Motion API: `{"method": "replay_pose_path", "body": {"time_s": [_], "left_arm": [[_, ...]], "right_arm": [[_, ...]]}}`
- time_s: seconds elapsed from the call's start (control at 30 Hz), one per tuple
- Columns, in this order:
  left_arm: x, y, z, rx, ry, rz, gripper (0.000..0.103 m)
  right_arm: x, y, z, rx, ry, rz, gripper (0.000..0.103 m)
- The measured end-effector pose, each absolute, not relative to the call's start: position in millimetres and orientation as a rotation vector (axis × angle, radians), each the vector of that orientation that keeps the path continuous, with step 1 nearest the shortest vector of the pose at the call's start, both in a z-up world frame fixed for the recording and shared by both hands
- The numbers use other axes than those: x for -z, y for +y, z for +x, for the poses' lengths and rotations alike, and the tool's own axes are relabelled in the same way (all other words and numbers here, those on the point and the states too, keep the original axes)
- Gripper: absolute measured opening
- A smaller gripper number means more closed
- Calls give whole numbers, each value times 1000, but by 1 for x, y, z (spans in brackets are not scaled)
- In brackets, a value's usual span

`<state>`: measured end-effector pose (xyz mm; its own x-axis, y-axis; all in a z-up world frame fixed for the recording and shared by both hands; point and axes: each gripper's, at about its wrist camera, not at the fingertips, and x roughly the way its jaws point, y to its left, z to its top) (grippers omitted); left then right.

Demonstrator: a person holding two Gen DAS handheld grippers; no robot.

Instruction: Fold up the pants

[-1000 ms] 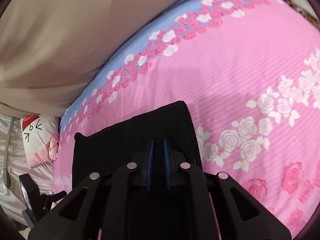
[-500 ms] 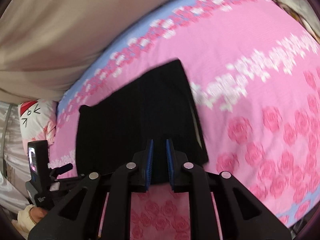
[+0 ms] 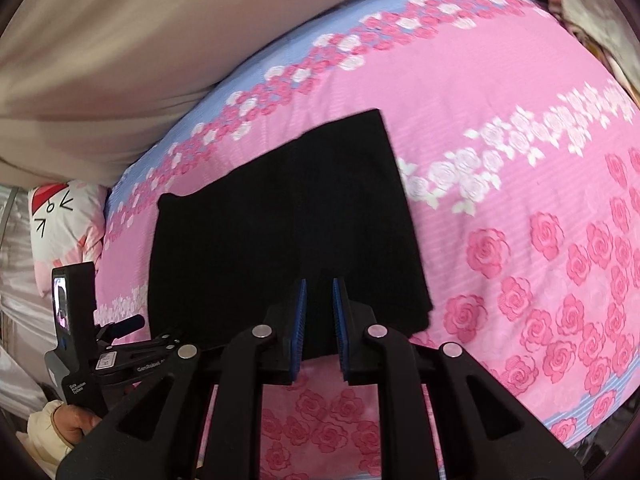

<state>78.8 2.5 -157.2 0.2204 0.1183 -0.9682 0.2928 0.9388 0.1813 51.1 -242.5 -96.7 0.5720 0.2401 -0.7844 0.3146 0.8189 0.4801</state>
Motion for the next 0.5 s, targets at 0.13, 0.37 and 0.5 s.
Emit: {"method": "replay_pose_path", "body": {"time_s": [0.13, 0.37, 0.5], "left_arm": [[150, 8, 77, 131, 1316, 329, 97], [143, 41, 77, 152, 1296, 174, 97], [166, 63, 81, 164, 1395, -20, 97]], "right_arm": [[90, -238, 51, 78, 972, 542, 82], [118, -282, 28, 108, 976, 608, 85], [157, -292, 28, 15, 992, 848, 78]]}}
